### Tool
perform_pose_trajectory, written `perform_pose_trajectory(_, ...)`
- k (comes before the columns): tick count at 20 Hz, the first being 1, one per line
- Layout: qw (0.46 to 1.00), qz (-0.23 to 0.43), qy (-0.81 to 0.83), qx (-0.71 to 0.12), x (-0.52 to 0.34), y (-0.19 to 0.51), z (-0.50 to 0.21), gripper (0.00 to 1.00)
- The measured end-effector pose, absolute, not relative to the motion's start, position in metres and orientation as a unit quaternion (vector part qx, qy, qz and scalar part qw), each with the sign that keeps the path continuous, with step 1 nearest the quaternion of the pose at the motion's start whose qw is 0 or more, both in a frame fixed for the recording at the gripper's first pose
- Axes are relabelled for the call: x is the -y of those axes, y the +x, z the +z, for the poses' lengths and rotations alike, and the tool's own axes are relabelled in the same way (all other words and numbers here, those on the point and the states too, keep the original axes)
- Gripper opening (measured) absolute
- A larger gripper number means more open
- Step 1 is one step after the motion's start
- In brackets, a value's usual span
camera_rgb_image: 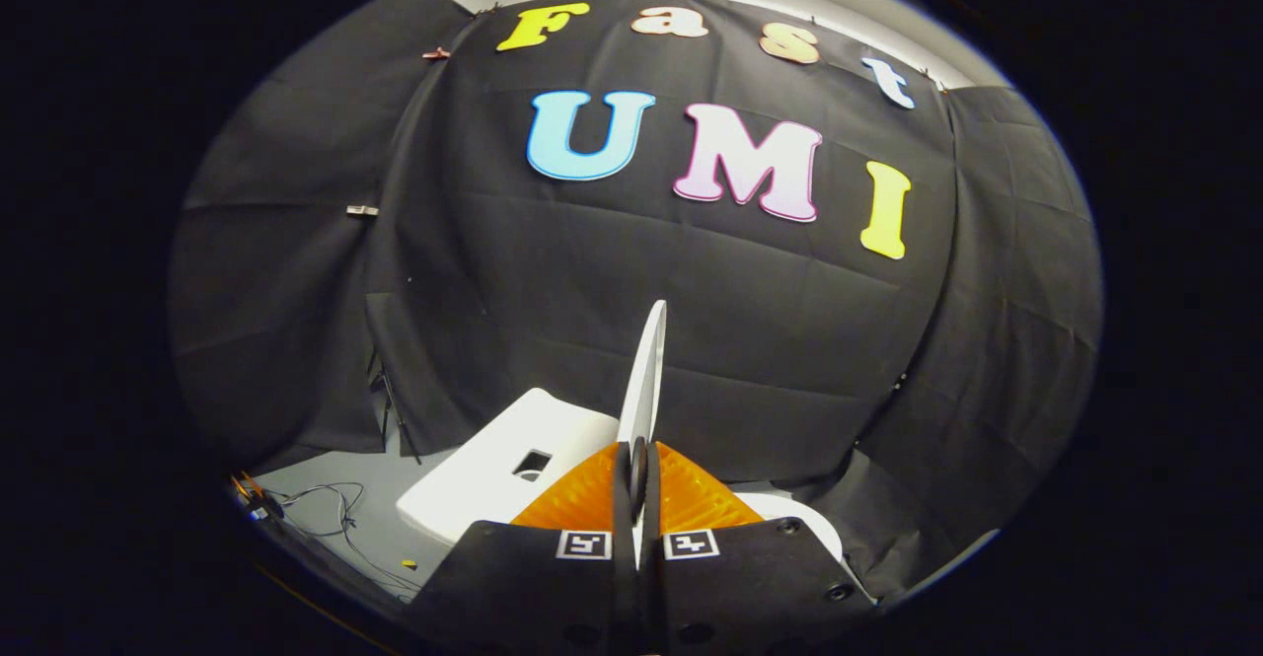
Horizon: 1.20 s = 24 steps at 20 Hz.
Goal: Open the toilet lid.
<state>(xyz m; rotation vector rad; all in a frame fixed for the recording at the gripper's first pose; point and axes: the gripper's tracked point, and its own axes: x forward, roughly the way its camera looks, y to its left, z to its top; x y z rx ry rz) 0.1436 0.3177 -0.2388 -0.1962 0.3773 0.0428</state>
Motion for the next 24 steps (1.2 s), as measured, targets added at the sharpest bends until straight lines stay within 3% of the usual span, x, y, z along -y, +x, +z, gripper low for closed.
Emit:
perform_pose_trajectory(10,0.973,0.072,-0.104,-0.194,-0.364,0.144,-0.249,0.08)
perform_pose_trajectory(11,0.973,0.081,-0.089,-0.195,-0.367,0.143,-0.249,0.20)
perform_pose_trajectory(15,0.974,0.096,-0.056,-0.195,-0.364,0.134,-0.235,0.99)
perform_pose_trajectory(24,0.987,0.090,-0.026,-0.132,-0.297,0.119,-0.143,0.99)
